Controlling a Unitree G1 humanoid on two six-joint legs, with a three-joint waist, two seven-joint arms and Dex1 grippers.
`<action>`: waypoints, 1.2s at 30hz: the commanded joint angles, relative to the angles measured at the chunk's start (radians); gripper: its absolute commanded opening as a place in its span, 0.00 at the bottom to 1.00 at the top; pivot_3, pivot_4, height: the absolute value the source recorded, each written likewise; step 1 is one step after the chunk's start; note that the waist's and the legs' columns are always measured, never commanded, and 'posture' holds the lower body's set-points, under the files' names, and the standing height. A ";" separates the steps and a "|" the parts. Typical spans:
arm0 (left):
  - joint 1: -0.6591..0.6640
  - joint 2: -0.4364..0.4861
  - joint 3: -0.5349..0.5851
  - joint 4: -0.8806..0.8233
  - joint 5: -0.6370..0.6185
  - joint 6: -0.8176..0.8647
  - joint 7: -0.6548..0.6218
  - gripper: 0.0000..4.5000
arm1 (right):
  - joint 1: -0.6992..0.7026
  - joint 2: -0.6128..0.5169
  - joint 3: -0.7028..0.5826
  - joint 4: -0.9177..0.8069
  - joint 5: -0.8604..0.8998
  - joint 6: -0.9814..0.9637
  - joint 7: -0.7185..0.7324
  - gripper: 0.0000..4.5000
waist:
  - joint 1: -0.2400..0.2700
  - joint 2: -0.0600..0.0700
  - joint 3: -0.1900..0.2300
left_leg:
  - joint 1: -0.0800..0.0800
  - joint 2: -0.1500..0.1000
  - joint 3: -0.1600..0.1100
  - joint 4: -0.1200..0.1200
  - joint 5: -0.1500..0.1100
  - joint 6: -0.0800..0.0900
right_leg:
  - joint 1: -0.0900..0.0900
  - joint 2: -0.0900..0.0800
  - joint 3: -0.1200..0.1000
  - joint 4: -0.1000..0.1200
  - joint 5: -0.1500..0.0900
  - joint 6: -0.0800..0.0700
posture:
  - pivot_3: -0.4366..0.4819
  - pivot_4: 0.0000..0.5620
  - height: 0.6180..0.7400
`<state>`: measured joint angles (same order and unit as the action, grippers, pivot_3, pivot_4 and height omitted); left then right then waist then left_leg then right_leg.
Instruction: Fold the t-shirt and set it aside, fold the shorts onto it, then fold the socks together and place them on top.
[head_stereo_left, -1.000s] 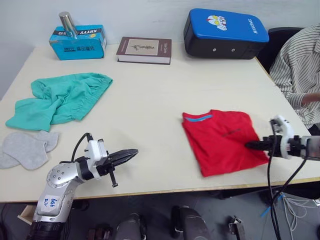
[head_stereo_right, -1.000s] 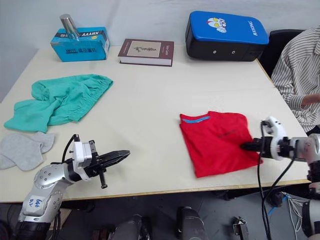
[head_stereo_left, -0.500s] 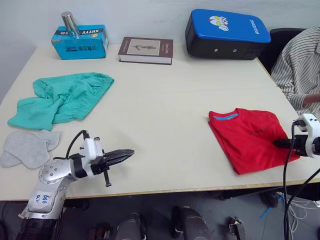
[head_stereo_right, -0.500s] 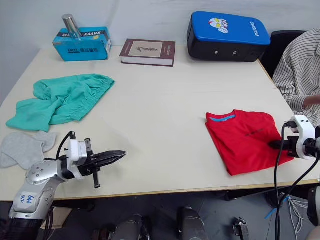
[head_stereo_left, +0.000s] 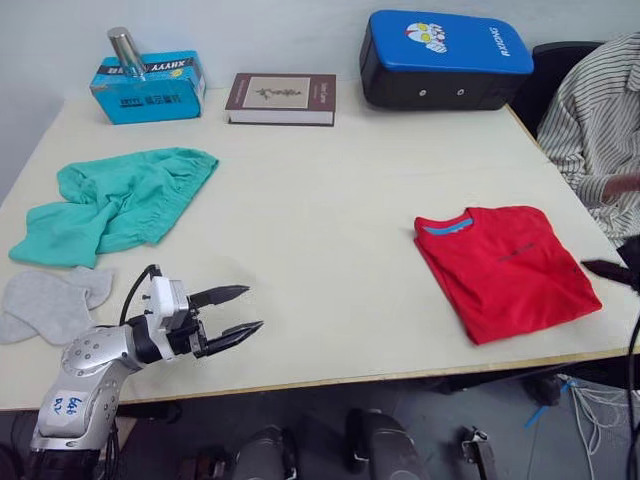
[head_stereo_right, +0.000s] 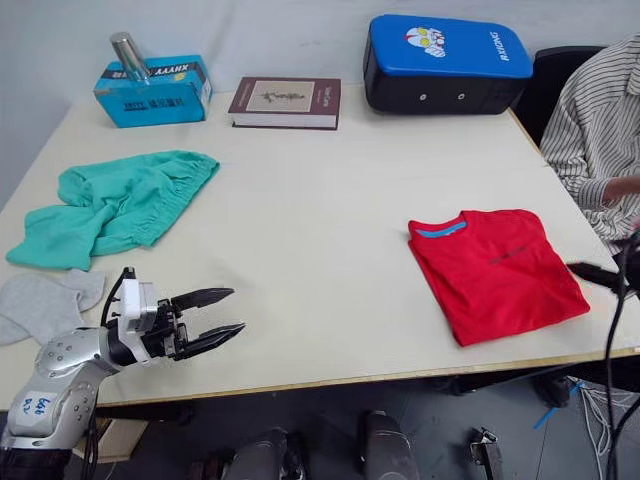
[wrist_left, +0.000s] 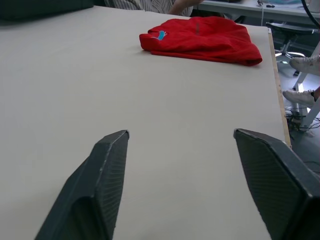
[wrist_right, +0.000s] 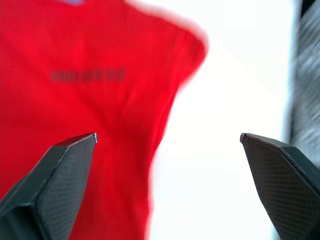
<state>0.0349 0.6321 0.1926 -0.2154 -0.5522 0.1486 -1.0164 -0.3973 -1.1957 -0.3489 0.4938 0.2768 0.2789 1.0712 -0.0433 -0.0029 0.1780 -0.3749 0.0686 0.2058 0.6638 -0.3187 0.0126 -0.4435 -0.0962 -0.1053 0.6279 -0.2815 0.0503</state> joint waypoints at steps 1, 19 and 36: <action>0.000 0.003 0.043 0.041 0.004 -0.037 -0.004 0.99 | 0.029 0.051 -0.034 -0.317 0.067 0.005 -0.036 1.00 | -0.008 -0.001 0.000 | 0.000 0.001 0.000 -0.001 -0.001 -0.004 | 0.000 0.000 0.000 0.000 0.000 0.000 | 0.48 0.27 1.00; 0.277 -0.037 0.350 0.017 0.003 -0.130 0.118 0.99 | -0.019 0.662 0.347 -0.549 -0.035 -0.233 -0.256 1.00 | 0.015 -0.001 0.009 | -0.016 -0.036 -0.076 -0.014 0.028 0.012 | 0.030 -0.038 -0.068 -0.010 -0.001 0.006 | 0.48 0.27 1.00; 0.557 -0.113 0.660 -0.058 -0.069 -0.035 0.356 0.99 | 0.317 0.632 0.281 -0.506 -0.101 -0.595 -0.260 1.00 | 0.052 -0.011 0.011 | -0.013 -0.030 -0.075 -0.009 0.014 0.014 | 0.032 -0.034 -0.064 -0.015 -0.003 0.004 | 0.48 0.27 1.00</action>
<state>0.6188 0.4696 0.8237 -0.2123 -0.5924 0.0775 -0.6921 -0.0885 -0.5552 -0.0654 0.0370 0.1662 -0.2952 0.8066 0.0083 -0.0135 0.1890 -0.3879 0.0389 0.1305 0.6550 -0.3043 0.0261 -0.4115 -0.1301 -0.1689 0.6125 -0.2845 0.0538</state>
